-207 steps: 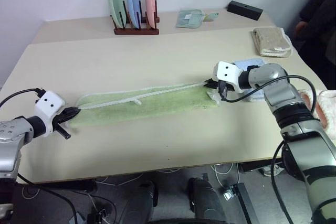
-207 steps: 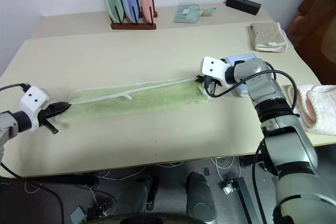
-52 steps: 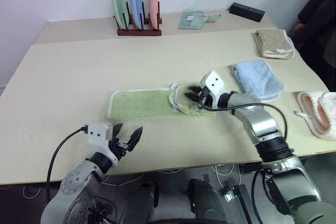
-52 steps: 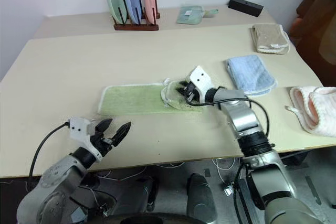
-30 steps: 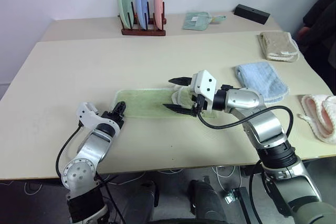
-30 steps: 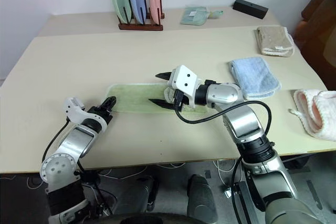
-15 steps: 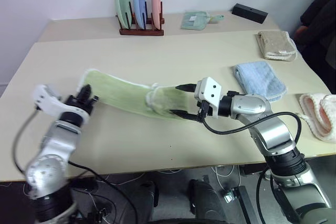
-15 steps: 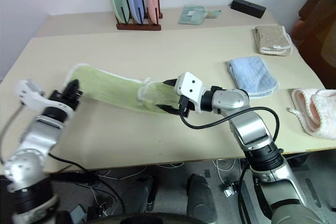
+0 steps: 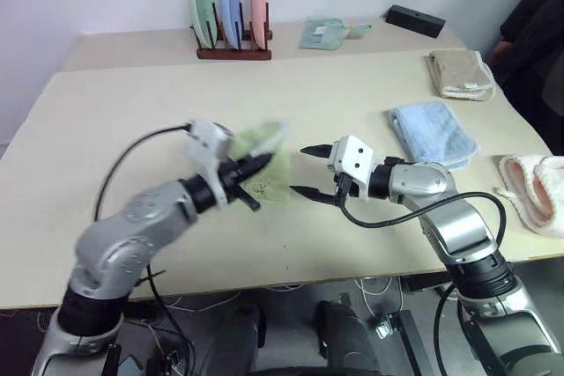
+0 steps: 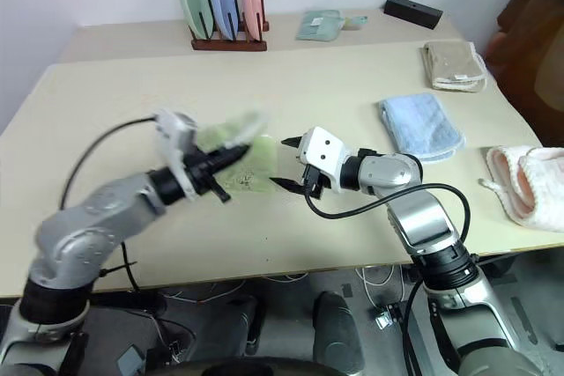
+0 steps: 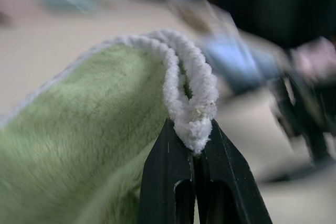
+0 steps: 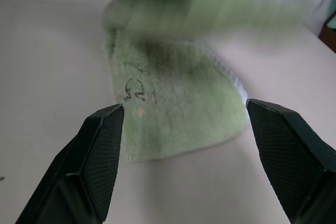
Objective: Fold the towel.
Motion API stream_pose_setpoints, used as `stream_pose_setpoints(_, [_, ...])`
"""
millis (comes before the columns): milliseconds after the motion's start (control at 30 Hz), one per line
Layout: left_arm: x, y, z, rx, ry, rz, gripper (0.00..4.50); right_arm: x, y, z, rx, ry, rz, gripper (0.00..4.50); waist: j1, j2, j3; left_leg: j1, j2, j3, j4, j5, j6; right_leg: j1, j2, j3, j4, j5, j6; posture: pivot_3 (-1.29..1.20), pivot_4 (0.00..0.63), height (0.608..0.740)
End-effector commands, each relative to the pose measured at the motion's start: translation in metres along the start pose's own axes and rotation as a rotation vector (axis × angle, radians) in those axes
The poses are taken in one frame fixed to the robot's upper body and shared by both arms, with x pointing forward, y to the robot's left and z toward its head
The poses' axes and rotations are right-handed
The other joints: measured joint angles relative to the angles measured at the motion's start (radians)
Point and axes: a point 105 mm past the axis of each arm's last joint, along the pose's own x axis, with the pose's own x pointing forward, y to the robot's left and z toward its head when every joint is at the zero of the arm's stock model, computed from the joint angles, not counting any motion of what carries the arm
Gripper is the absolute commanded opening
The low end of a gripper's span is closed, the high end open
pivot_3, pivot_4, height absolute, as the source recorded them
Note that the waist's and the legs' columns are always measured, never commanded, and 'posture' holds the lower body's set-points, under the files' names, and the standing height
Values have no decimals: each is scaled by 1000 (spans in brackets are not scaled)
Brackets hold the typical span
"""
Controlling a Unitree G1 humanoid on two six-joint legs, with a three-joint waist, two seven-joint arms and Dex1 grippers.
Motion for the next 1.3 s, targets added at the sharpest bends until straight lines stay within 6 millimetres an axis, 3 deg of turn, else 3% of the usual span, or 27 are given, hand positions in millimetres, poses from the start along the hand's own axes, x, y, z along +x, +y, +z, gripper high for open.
stream_pose_setpoints(33, [10, -2, -15, 55, 76, -9, 39, -8, -6, 6, -34, -13, -43, 3807, -3, 0, 0, 0, 0, 0, 0, 0, 0, 0, 0, 0, 0, 0, 0, 0, 150, 740])
stream_pose_setpoints(300, [19, 2, -21, 9, 73, 21, 39, -10, -3, 1, -33, 0, -51, 3807, -1, 0, 0, -1, 1, -4, 1, 0, 0, 0, -1, 0, 0, 0, 0, 0, 150, 740])
stream_pose_setpoints(400, [17, 2, -14, -19, 30, 29, 855, -9, -5, -1, -40, 13, -54, 3807, -1, 0, 0, -1, 1, -4, 1, 0, 0, 0, -1, 0, 0, 0, 0, 0, 150, 740])
stream_pose_setpoints(533, [-3, -3, 3, -45, -46, -15, 2776, -11, -10, -2, -51, 20, -68, 3807, -6, 0, 0, -1, 1, -5, 1, 0, 0, 0, -1, 0, 0, 0, 0, 0, 150, 740])
stream_pose_setpoints(633, [-23, -1, 10, -65, -76, -26, 2776, -13, -14, 1, -38, 6, -78, 3807, -5, 0, 0, 0, 2, -5, 0, 0, 0, -1, -1, 0, 0, 0, 0, 0, 150, 740])
stream_pose_setpoints(700, [-45, 7, 13, -81, -93, -6, 2845, -15, -17, 3, -17, -3, -82, 3244, -4, 0, 0, -1, 2, -5, 0, 0, 0, -1, -1, 0, 0, 0, 0, 0, 150, 740])
stream_pose_setpoints(733, [-57, 18, 20, -78, -129, 53, 2845, -15, -19, 5, -11, -7, -83, 2935, -5, 0, 0, -1, 2, -4, 1, 0, 0, -1, -1, 0, 0, 0, 0, 0, 150, 740])
stream_pose_setpoints(833, [-78, 48, 35, -82, -213, 214, 2090, -11, -26, 22, 45, -88, -106, 1490, -3, 0, 1, -1, 2, -5, 0, 0, 0, -1, -1, 0, 0, 0, 0, 0, 150, 740])
stream_pose_setpoints(933, [-76, 65, 34, -33, -179, 326, 546, 3, -29, 47, 146, -202, -114, 7, 0, 0, 1, 0, 2, -5, 1, 0, 0, 0, -1, 0, 0, 0, 0, 0, 150, 740])
stream_pose_setpoints(967, [-73, 67, 34, -26, -176, 338, 73, 10, -30, 50, 186, -218, -125, 0, -1, 0, 1, 0, 1, -5, 1, 0, 0, 0, -1, 0, 0, 0, 0, 0, 150, 740])
stream_pose_setpoints(1100, [-48, 74, 22, -62, -164, 356, 73, 51, -17, 43, 270, -177, -107, 0, 0, 0, 0, -1, 0, -6, 1, 0, 0, 0, -1, 0, 0, 0, 0, 0, 150, 740])
stream_pose_setpoints(1300, [-27, 79, -41, -70, 59, 366, 73, 80, 12, -19, 310, 58, -74, 0, -6, 0, 0, -1, -1, -5, 0, 0, 0, -2, -1, 0, 2, 0, 0, 0, 150, 740])
